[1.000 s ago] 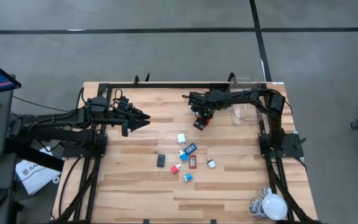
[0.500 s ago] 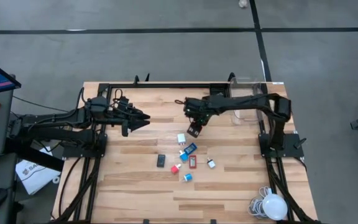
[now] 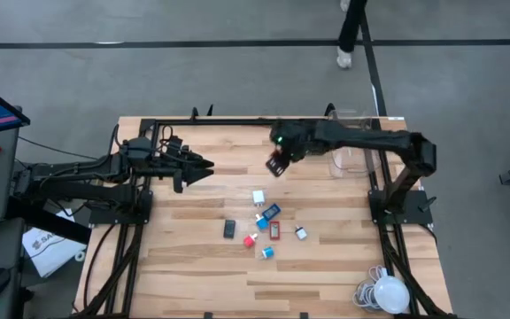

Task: Pick & Place Office items
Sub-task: Put the top red digital timer into the black bin

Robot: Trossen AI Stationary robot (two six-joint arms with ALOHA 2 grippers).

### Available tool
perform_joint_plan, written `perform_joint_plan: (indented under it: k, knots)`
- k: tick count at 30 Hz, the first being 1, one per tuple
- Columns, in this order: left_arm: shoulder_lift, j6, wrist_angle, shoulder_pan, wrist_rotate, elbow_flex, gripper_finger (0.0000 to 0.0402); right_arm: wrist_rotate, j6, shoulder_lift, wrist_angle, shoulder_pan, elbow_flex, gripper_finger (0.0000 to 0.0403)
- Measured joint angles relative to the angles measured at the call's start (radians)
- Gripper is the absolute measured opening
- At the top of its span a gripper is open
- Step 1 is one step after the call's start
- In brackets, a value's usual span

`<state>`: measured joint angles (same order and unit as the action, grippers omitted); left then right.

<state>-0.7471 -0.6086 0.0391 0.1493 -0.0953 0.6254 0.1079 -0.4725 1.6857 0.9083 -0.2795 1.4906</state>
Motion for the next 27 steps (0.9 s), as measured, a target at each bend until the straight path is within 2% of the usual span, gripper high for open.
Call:
perform_joint_plan:
  k: [8, 15, 19, 27]
  knots:
    - [0.000, 0.005, 0.005, 0.000, -0.001, 0.000, 0.0204, 0.024, 0.051, -0.049, 0.062, -0.303, 0.000, 0.0148]
    - [0.000, 0.005, 0.006, 0.000, -0.001, 0.000, 0.0204, -0.073, 0.082, 0.043, 0.088, -0.536, 0.000, 0.0148]
    - [0.000, 0.005, 0.006, 0.000, 0.009, 0.000, 0.0204, -0.117, 0.106, 0.109, 0.104, -0.576, -0.001, 0.0149]
    - [0.000, 0.009, 0.006, 0.000, 0.019, 0.000, 0.0204, -0.111, 0.124, 0.190, 0.097, -0.550, -0.002, 0.0149]
